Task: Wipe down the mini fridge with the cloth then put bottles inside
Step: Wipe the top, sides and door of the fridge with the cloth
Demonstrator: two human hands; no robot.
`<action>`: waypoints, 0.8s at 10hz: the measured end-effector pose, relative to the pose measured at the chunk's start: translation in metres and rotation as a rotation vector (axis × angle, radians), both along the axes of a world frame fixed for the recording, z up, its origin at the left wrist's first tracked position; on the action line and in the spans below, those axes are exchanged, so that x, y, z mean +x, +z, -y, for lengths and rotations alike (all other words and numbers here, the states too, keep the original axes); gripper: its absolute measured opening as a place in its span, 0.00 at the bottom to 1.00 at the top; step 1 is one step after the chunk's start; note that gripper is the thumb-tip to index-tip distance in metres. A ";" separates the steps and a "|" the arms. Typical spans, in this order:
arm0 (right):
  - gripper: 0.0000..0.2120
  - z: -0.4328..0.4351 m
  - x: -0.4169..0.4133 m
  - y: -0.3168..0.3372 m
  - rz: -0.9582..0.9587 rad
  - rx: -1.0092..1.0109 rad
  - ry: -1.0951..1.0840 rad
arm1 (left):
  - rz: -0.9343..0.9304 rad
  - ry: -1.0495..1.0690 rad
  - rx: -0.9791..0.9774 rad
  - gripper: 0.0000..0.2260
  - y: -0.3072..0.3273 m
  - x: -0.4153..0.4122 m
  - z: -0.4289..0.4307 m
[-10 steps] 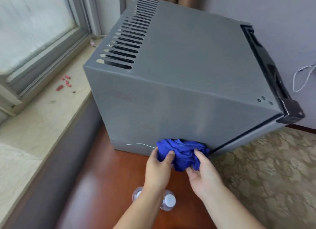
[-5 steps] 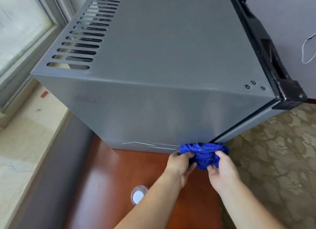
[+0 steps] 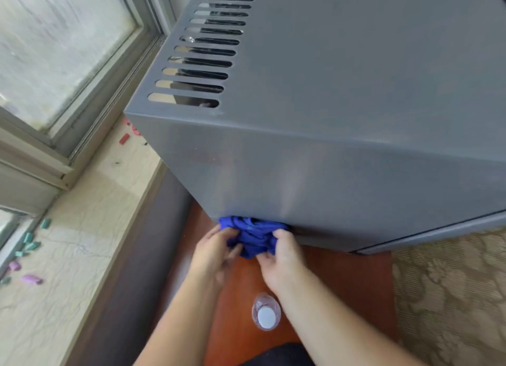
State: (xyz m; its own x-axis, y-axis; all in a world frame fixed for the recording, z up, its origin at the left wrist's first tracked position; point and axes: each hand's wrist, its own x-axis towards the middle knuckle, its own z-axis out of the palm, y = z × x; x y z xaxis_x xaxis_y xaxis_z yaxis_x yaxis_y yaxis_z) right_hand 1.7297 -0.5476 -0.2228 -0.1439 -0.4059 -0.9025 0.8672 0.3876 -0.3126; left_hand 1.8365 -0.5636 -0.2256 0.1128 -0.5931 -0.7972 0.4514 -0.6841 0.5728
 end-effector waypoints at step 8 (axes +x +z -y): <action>0.23 -0.029 -0.100 -0.009 -0.169 0.101 0.151 | 0.060 -0.310 -0.007 0.07 -0.025 -0.078 -0.028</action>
State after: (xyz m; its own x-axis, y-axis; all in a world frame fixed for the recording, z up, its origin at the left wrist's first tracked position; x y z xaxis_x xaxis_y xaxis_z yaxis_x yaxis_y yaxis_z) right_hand 1.6293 -0.5188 -0.2320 -0.2403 -0.3434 -0.9079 0.7357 0.5457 -0.4011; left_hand 1.7584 -0.5354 -0.2502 -0.0278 -0.6119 -0.7905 0.1870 -0.7800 0.5972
